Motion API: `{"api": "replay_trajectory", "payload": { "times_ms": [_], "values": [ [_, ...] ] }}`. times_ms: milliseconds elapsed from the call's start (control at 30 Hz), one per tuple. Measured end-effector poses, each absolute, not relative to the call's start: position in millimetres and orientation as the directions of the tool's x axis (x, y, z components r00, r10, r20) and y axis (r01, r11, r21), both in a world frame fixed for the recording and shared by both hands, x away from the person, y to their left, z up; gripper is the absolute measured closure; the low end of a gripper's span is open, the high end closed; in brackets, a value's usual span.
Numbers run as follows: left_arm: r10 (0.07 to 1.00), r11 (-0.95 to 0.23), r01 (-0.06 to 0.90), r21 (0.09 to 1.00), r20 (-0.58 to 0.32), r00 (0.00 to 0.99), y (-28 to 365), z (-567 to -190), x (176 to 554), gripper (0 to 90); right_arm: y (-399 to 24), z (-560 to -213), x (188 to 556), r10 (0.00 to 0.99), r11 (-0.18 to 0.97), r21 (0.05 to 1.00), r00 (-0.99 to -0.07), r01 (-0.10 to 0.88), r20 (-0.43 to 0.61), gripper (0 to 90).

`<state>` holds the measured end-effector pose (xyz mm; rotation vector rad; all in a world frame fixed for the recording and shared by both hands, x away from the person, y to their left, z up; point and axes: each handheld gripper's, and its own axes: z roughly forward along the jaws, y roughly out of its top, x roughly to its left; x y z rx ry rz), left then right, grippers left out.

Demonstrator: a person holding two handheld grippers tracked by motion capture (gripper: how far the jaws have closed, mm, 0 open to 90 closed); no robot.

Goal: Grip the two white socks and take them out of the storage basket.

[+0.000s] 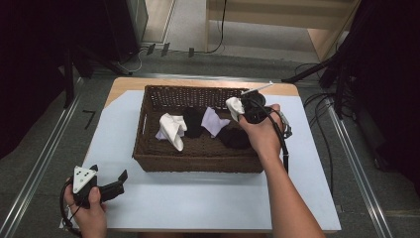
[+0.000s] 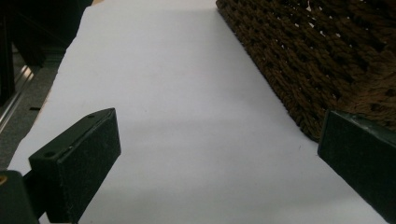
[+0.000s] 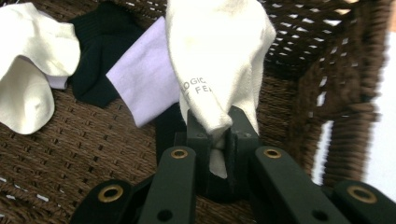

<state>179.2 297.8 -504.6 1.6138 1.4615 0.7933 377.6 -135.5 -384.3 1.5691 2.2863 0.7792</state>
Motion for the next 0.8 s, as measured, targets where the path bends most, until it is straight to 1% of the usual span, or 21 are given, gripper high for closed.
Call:
{"api": "replay_trajectory", "payload": {
  "times_ms": [100,233,467,533,700,800],
  "values": [
    [0.989,0.001,0.478,0.878,-0.073,0.131,298,-505,179,0.3,-145,-375,376,0.926,0.246,0.579,-0.365,0.777,0.096,82.2],
    [0.988,-0.008,0.478,0.878,-0.066,0.137,298,-505,178,0.3,-153,-368,375,0.928,0.221,0.590,-0.353,0.776,0.116,82.2],
    [0.988,-0.012,0.477,0.879,-0.062,0.138,298,-505,178,0.3,-171,-360,373,0.938,0.201,0.600,-0.329,0.775,0.110,82.2],
    [0.989,-0.013,0.475,0.880,-0.060,0.137,298,-505,178,0.3,-185,-356,371,0.945,0.185,0.605,-0.310,0.774,0.107,82.2],
    [0.988,-0.019,0.480,0.877,-0.056,0.141,297,-504,178,0.3,-203,-352,369,0.952,0.154,0.619,-0.283,0.770,0.116,82.2],
    [0.989,-0.017,0.477,0.879,-0.057,0.140,297,-505,178,0.3,-221,-354,367,0.959,0.131,0.620,-0.256,0.774,0.118,82.2]
  ]
}}
